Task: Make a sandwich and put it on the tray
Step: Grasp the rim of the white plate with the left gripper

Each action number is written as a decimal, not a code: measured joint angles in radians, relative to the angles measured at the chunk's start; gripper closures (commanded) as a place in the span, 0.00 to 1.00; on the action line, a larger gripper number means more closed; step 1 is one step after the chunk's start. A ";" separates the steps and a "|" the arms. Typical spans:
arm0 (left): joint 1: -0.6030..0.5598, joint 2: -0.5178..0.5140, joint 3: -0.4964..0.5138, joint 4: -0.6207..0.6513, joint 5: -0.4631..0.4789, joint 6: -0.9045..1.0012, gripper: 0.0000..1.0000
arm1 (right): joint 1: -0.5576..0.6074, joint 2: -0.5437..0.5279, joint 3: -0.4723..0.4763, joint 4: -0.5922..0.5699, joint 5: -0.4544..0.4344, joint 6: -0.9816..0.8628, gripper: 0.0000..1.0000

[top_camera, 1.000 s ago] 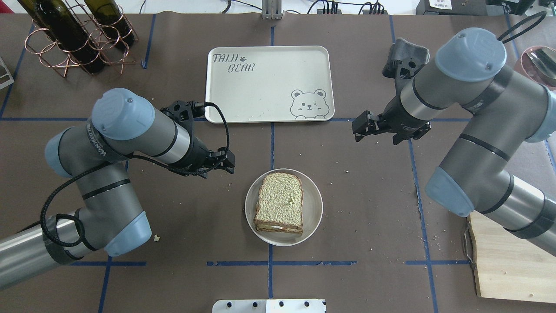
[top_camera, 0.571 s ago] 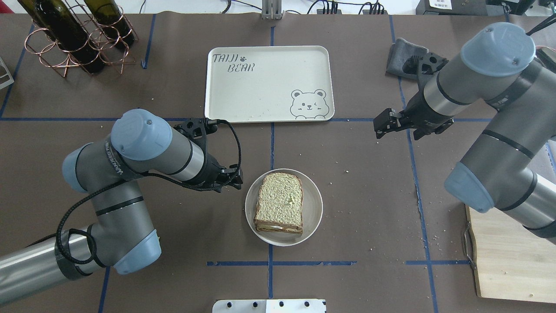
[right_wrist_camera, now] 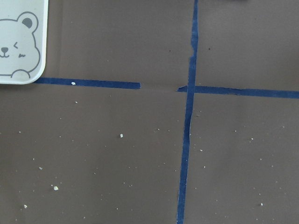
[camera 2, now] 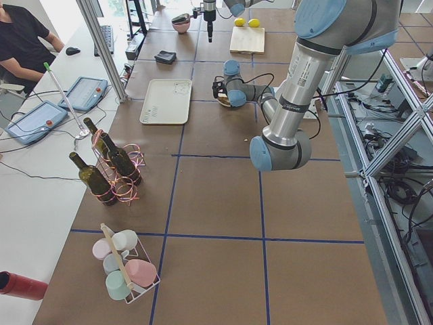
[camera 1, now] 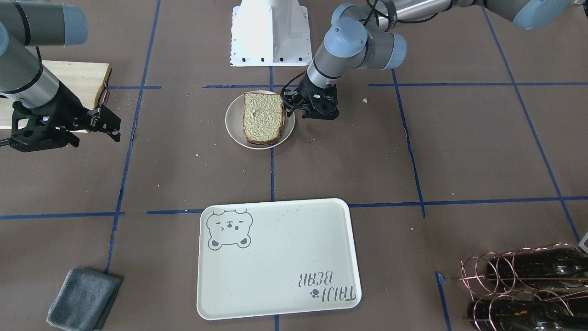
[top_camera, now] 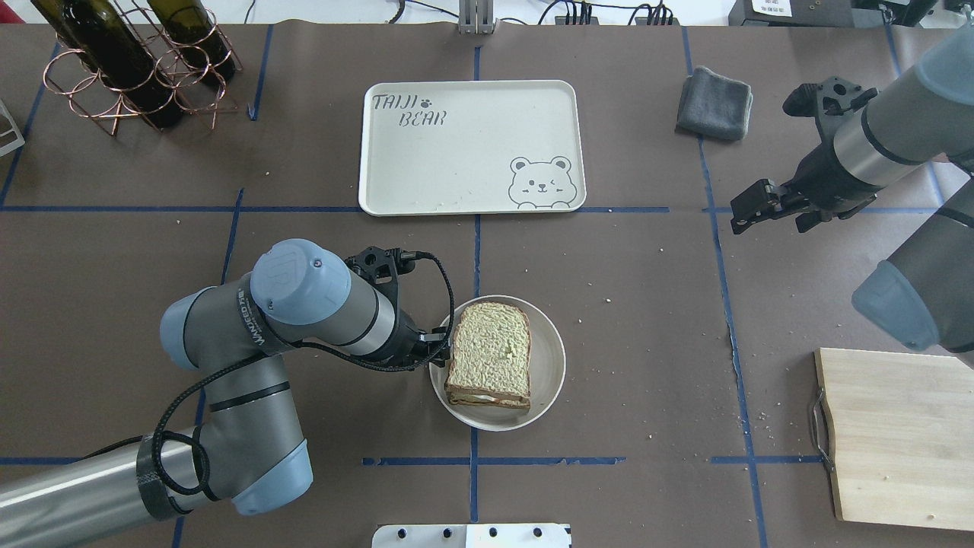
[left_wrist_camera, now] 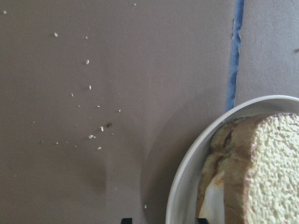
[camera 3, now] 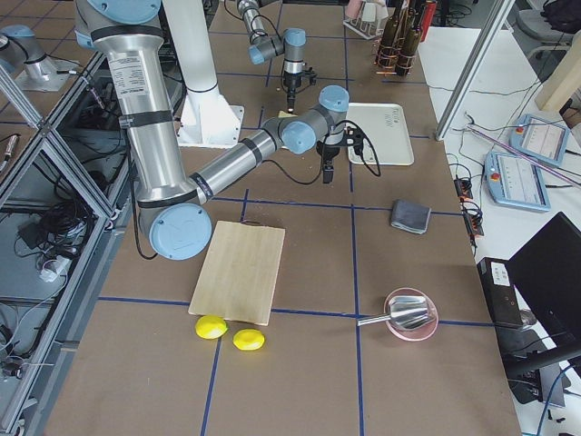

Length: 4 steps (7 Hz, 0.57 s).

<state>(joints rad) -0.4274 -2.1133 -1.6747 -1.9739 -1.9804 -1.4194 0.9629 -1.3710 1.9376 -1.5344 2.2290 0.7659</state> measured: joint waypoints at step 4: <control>0.008 -0.012 0.018 -0.005 0.015 0.000 0.56 | 0.037 -0.033 0.007 0.001 0.020 -0.047 0.00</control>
<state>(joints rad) -0.4196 -2.1257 -1.6564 -1.9784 -1.9652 -1.4189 1.0000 -1.4040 1.9447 -1.5335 2.2493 0.7193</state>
